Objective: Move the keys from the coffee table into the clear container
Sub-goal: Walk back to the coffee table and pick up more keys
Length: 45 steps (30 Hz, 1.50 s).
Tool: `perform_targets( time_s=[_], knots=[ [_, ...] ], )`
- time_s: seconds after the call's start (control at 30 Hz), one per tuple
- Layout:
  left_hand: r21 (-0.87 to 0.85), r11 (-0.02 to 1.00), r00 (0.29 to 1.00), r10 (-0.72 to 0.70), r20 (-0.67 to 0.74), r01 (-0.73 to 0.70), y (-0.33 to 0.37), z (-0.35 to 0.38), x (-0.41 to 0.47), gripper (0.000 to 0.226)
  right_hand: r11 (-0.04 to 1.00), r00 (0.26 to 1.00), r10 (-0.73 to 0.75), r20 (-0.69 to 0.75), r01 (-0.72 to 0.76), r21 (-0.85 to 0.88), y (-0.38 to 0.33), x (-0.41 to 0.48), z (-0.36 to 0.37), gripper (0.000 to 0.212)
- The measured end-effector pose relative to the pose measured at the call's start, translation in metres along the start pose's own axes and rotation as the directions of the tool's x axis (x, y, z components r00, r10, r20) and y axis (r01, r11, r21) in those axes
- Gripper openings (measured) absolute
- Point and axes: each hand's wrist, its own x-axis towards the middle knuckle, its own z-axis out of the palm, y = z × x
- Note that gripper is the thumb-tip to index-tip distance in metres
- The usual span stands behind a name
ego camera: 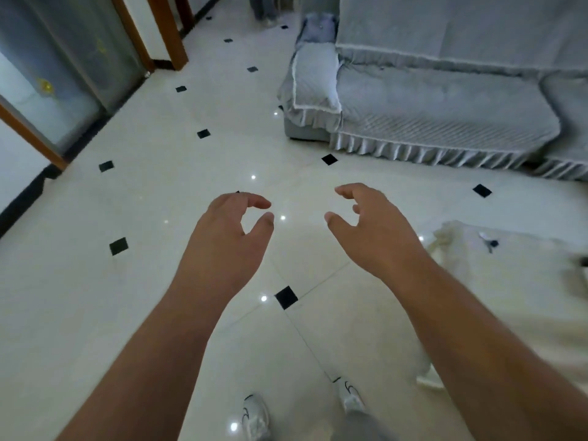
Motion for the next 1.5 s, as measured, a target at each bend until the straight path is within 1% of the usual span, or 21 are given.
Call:
perform_targets(
  time_s=[0.1, 0.2, 0.37, 0.47, 0.67, 0.87, 0.93, 1.03, 1.2, 1.33, 1.5],
  knots=[
    [-0.021, 0.994, 0.990, 0.105, 0.091, -0.104, -0.007, -0.008, 0.023, 0.022, 0.995, 0.991, 0.103, -0.085, -0.104, 0.003, -0.007, -0.009, 0.009, 0.047],
    [-0.035, 0.985, 0.976, 0.171, 0.132, -0.168, -0.012, -0.011, 0.038, 0.020, 0.983, 0.972, 0.185, -0.145, -0.183, 0.027, -0.014, -0.018, 0.016, 0.048],
    [-0.066, 0.971, 0.946, 0.237, 0.221, -0.228, -0.016, -0.010, 0.053, 0.020, 0.966, 0.931, 0.257, -0.259, -0.257, 0.033, -0.017, -0.030, 0.016, 0.047],
    [-0.096, 0.964, 0.926, 0.264, 0.269, -0.247, -0.015, -0.005, 0.062, 0.021, 0.952, 0.905, 0.304, -0.299, -0.303, 0.050, -0.013, -0.033, 0.014, 0.048],
    [-0.128, 0.957, 0.898, 0.289, 0.333, -0.260, -0.007, 0.019, 0.088, 0.021, 0.927, 0.875, 0.374, -0.307, -0.364, 0.093, 0.008, -0.022, 0.011, 0.050],
    [-0.082, 0.966, 0.894, 0.260, 0.366, -0.247, 0.007, 0.048, 0.136, 0.021, 0.916, 0.860, 0.400, -0.316, -0.386, 0.108, 0.034, 0.031, 0.005, 0.049],
    [-0.075, 0.971, 0.899, 0.238, 0.367, -0.226, 0.015, 0.056, 0.152, 0.021, 0.914, 0.863, 0.406, -0.300, -0.389, 0.119, 0.043, 0.051, 0.000, 0.049],
    [-0.063, 0.970, 0.898, 0.240, 0.369, -0.233, 0.030, 0.066, 0.176, 0.021, 0.911, 0.870, 0.410, -0.274, -0.379, 0.160, 0.052, 0.083, -0.011, 0.050],
    [-0.085, 0.959, 0.901, 0.284, 0.327, -0.272, 0.057, 0.088, 0.214, 0.022, 0.930, 0.899, 0.361, -0.249, -0.328, 0.166, 0.058, 0.132, -0.038, 0.050],
    [-0.100, 0.938, 0.870, 0.346, 0.350, -0.333, 0.074, 0.108, 0.233, 0.024, 0.935, 0.897, 0.353, -0.264, -0.329, 0.132, 0.065, 0.160, -0.058, 0.050],
    [-0.139, 0.905, 0.826, 0.424, 0.372, -0.402, 0.100, 0.142, 0.288, 0.025, 0.911, 0.856, 0.410, -0.314, -0.398, 0.105, 0.088, 0.201, -0.078, 0.049]
  ],
)
